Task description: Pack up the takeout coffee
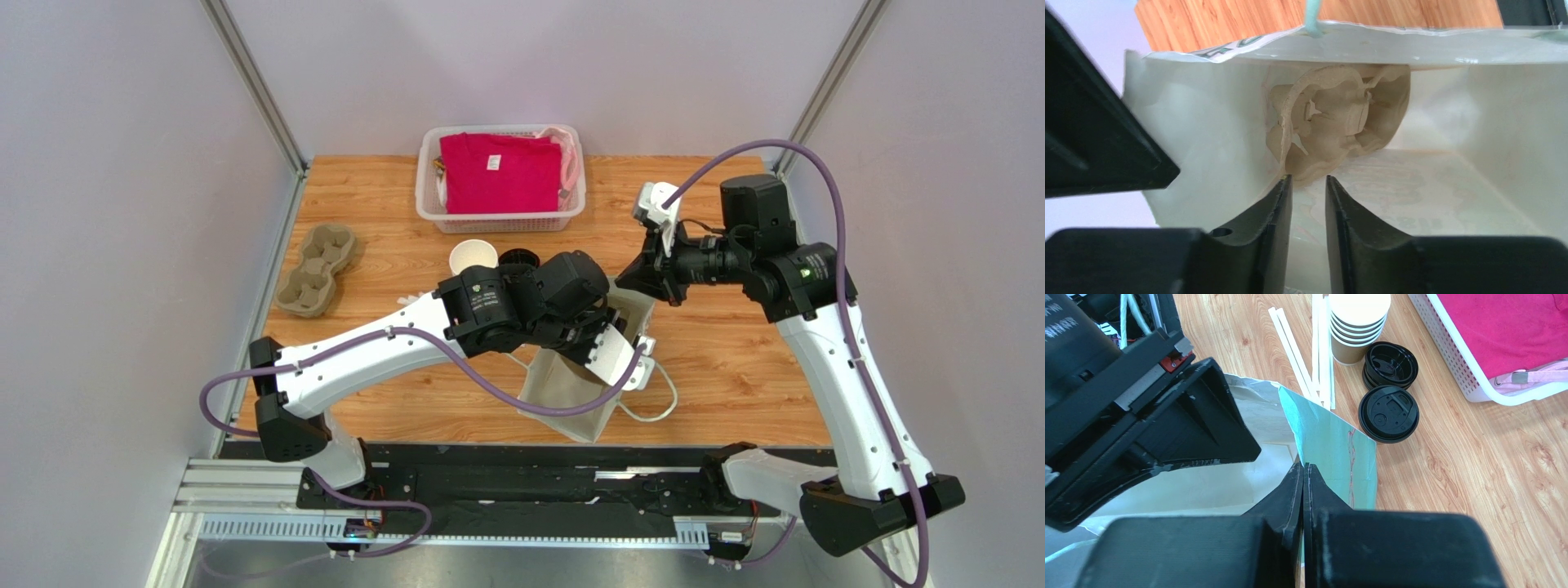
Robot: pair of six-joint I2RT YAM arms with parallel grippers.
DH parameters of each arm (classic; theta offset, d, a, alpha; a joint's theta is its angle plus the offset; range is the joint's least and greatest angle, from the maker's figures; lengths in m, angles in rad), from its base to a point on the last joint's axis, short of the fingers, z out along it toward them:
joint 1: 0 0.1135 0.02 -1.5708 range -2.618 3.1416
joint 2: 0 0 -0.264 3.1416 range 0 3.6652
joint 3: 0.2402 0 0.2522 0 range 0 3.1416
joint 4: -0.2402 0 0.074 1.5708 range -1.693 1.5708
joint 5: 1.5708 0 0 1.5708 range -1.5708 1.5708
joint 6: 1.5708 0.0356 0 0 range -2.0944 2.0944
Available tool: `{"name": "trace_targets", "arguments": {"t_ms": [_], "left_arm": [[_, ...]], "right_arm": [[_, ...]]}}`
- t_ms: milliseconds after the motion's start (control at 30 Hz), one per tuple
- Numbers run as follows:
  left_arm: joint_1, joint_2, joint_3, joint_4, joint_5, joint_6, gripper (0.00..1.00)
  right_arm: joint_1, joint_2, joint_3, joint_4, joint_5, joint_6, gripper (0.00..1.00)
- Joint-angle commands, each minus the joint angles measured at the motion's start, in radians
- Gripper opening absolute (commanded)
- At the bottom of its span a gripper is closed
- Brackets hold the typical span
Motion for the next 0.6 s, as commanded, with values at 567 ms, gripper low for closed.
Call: {"name": "trace_targets", "arguments": {"t_ms": [567], "left_arm": [[0.04,0.073,-0.047,0.173,0.026,0.103,0.51]], "right_arm": [[0.02,-0.027,0.035,-0.008,-0.038,-0.024,0.0]]}}
